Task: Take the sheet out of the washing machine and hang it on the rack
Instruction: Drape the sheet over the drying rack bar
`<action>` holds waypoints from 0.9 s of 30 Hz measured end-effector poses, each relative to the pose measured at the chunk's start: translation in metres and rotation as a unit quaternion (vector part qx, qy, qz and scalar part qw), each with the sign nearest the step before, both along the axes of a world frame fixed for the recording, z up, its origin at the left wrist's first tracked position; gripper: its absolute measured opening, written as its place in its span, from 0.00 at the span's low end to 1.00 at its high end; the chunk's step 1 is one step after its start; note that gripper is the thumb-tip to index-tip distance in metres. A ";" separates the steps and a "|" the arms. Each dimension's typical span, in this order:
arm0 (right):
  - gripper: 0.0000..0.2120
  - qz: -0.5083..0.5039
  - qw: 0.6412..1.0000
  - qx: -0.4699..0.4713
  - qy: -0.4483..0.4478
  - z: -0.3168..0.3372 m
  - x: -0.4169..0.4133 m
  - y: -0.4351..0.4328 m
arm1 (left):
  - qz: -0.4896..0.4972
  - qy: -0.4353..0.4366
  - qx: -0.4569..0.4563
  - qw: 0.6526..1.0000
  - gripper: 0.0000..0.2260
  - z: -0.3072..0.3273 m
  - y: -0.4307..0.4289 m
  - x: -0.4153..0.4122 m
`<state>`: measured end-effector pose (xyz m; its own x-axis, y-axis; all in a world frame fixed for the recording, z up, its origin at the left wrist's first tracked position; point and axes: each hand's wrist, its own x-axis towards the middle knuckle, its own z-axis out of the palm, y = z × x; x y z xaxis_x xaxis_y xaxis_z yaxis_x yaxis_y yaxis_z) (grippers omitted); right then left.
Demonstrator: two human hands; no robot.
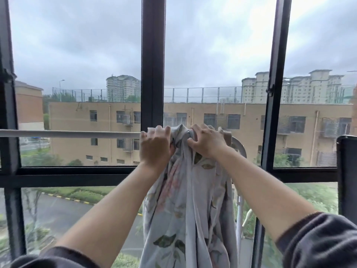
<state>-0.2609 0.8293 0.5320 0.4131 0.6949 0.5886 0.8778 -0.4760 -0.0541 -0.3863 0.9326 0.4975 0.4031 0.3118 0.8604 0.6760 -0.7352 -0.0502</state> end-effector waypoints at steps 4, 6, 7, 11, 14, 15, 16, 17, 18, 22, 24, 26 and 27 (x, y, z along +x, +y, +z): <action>0.11 0.002 0.999 0.038 0.000 0.001 0.006 0.008 | -0.095 -0.089 -0.068 0.989 0.04 0.028 0.005 0.002; 0.09 0.003 0.998 0.067 -0.020 -0.003 0.010 0.008 | -0.121 -0.208 -0.196 0.950 0.05 0.050 0.021 -0.005; 0.09 0.003 0.997 0.078 -0.028 -0.005 0.011 0.008 | -0.126 -0.262 -0.265 0.919 0.07 0.061 0.032 -0.011; 0.09 0.008 0.995 0.095 -0.034 -0.007 0.011 0.013 | -0.042 -0.256 -0.337 0.905 0.13 0.078 0.061 -0.025; 0.09 0.005 0.995 0.091 -0.035 -0.006 0.009 0.018 | 0.042 -0.107 -0.252 0.961 0.16 0.067 0.060 -0.024; 0.11 0.003 0.996 0.081 -0.029 -0.003 0.009 0.019 | 0.058 -0.052 -0.250 0.965 0.17 0.062 0.060 -0.024; 0.13 0.005 0.998 0.064 -0.017 0.001 0.009 0.020 | 0.068 -0.009 -0.261 0.963 0.17 0.058 0.060 -0.024; 0.14 0.012 0.999 0.047 -0.003 0.006 0.008 0.022 | 0.073 0.015 -0.271 0.960 0.18 0.056 0.062 -0.025; 0.14 0.027 0.999 0.033 0.010 0.010 0.006 0.023 | 0.073 0.025 -0.275 0.958 0.18 0.055 0.062 -0.024; 0.13 0.100 0.995 -0.010 -0.002 0.017 -0.007 0.036 | 0.050 -0.011 -0.251 0.967 0.16 0.053 0.062 -0.025; 0.14 0.107 0.994 0.011 0.000 0.017 -0.005 0.038 | -0.012 -0.114 -0.263 0.958 0.16 0.054 0.064 -0.029; 0.16 0.109 0.992 0.057 0.028 0.018 0.001 0.037 | -0.098 -0.255 -0.316 0.909 0.15 0.064 0.066 -0.034; 0.17 0.109 0.990 0.080 0.044 0.018 0.003 0.037 | -0.151 -0.328 -0.350 0.864 0.15 0.071 0.068 -0.037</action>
<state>-0.2581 0.8665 0.5499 0.3188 0.6743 0.6661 0.9470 -0.2557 -0.1944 -0.4232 1.0008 0.5683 0.0533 0.8146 0.5775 0.1627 -0.5777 0.7999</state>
